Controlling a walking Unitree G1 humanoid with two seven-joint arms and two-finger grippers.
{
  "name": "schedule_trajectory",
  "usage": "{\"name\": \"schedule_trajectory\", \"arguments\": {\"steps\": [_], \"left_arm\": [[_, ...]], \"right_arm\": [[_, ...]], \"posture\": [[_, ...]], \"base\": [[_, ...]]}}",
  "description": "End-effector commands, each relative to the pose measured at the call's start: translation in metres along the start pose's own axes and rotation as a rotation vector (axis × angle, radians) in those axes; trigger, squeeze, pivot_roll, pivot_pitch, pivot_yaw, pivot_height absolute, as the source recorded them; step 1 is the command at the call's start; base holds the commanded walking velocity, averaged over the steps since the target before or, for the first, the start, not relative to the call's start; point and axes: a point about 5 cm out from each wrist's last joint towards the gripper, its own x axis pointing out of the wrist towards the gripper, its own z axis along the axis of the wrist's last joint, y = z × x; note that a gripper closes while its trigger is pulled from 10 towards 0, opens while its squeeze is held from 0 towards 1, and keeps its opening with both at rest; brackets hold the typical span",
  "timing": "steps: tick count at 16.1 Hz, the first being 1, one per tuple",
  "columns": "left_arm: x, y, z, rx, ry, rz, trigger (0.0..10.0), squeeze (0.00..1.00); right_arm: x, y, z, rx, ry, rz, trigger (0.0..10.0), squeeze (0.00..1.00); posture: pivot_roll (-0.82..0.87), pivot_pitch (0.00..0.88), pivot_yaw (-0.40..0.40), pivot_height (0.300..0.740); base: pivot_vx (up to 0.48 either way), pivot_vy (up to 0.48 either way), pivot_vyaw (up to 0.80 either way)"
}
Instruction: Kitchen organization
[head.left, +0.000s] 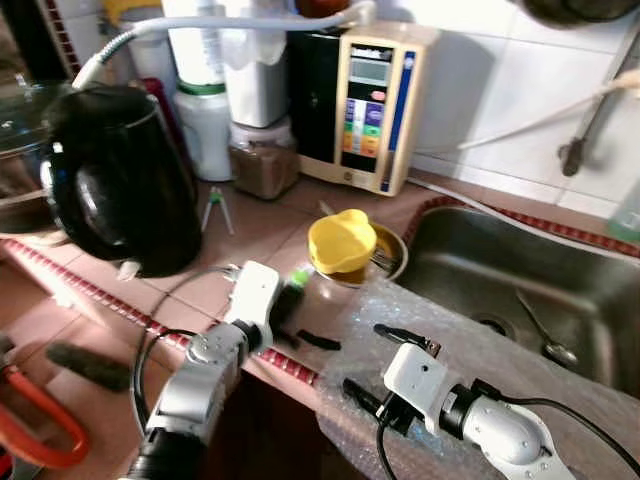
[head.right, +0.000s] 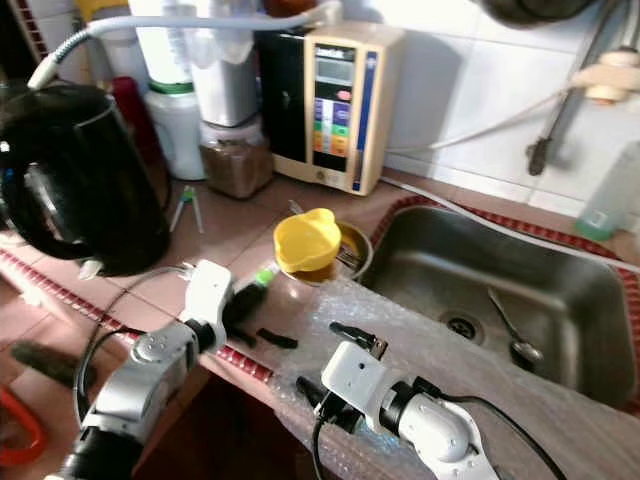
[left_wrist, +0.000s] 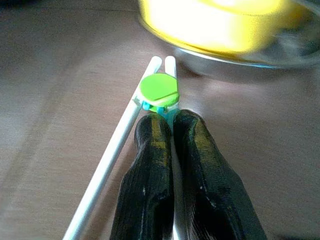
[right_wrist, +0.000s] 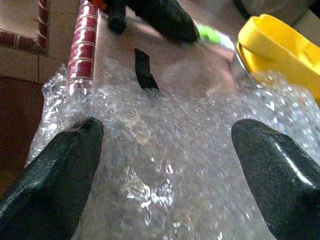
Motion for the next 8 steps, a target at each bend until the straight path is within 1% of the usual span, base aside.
{"name": "schedule_trajectory", "arguments": {"steps": [1, 2, 4, 6, 7, 8], "left_arm": [[-0.002, 0.013, -0.012, -0.038, 0.032, 0.088, 0.0, 0.00], [-0.001, 0.018, -0.002, -0.059, -0.029, 0.126, 0.0, 0.00], [-0.002, 0.022, 0.006, -0.064, -0.084, 0.159, 0.0, 0.00], [-0.002, 0.026, 0.010, -0.079, -0.118, 0.205, 0.0, 0.00], [-0.002, 0.028, 0.015, -0.116, -0.166, 0.222, 0.0, 0.00], [-0.003, 0.028, 0.024, -0.133, -0.222, 0.228, 0.0, 0.00]], "right_arm": [[0.000, -0.003, -0.003, -0.010, 0.023, -0.017, 10.0, 0.35], [0.001, -0.003, -0.003, -0.010, 0.022, -0.017, 10.0, 0.35], [0.002, -0.003, -0.003, -0.011, 0.019, -0.017, 10.0, 0.35], [0.002, -0.005, -0.003, -0.014, 0.018, -0.021, 10.0, 0.35], [0.002, -0.005, -0.003, -0.014, 0.017, -0.023, 10.0, 0.36], [0.002, -0.004, -0.003, -0.014, 0.017, -0.023, 10.0, 0.36]], "posture": [[0.07, 0.000, 0.015, 0.740], [0.07, 0.000, 0.013, 0.740], [0.08, 0.000, 0.013, 0.740], [0.08, 0.000, 0.014, 0.740], [0.08, 0.000, 0.014, 0.740], [0.08, 0.000, 0.014, 0.740]], "base": [[0.000, 0.000, 0.00], [0.000, 0.000, 0.00], [0.000, 0.000, 0.00], [0.000, 0.000, 0.00], [0.000, 0.000, 0.00], [0.000, 0.000, 0.00]]}}
